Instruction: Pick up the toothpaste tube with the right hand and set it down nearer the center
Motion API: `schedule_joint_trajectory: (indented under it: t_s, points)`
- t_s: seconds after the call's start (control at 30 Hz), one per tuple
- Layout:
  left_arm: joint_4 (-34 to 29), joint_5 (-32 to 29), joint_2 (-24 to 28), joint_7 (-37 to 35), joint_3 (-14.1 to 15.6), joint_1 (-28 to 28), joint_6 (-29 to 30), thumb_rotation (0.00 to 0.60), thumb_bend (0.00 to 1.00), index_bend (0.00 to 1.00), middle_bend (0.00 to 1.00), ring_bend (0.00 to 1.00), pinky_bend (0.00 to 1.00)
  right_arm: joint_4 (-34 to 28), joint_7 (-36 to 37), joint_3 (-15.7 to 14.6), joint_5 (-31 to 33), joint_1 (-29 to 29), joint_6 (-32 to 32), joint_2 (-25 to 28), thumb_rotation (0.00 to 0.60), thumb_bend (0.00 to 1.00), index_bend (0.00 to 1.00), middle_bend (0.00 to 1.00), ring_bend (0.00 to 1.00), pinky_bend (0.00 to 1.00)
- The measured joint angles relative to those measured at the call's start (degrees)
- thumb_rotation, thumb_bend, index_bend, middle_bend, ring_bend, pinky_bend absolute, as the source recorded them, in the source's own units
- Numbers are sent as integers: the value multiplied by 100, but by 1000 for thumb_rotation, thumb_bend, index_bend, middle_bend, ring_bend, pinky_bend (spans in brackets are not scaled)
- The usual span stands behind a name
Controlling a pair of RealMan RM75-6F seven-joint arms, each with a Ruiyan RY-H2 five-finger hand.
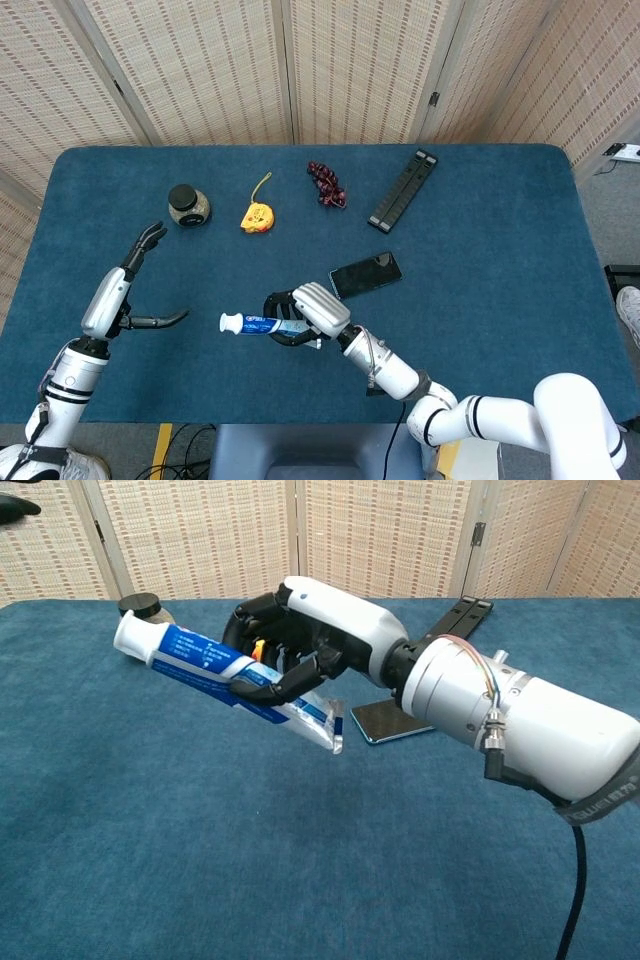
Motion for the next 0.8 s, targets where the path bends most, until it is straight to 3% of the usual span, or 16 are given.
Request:
schedule_joint_trajectory:
  t_s: [0.07, 0.13, 0.3, 0.8]
  points:
    - [-10, 147, 46, -386, 27, 10, -15, 31, 29, 0, 19, 2, 137, -6, -34, 29, -5, 36, 0, -47, 600, 625, 723, 673, 584, 670]
    - [-20, 335, 64, -571, 67, 2, -32, 8, 23, 0, 19, 1, 136, -32, -65, 69, 9, 75, -14, -83, 600, 626, 723, 674, 584, 670]
    - [-13, 659, -8, -530, 166, -77, -68, 0, 17, 0, 19, 2, 137, -165, -136, 231, 135, 190, -113, -148, 600, 628, 728, 677, 586, 671]
    - [358, 1123, -534, 651, 265, -430, -120, 0, 0, 0, 0, 0, 137, -573, -444, 570, 678, 443, -489, -274, 600, 646, 741, 683, 593, 675]
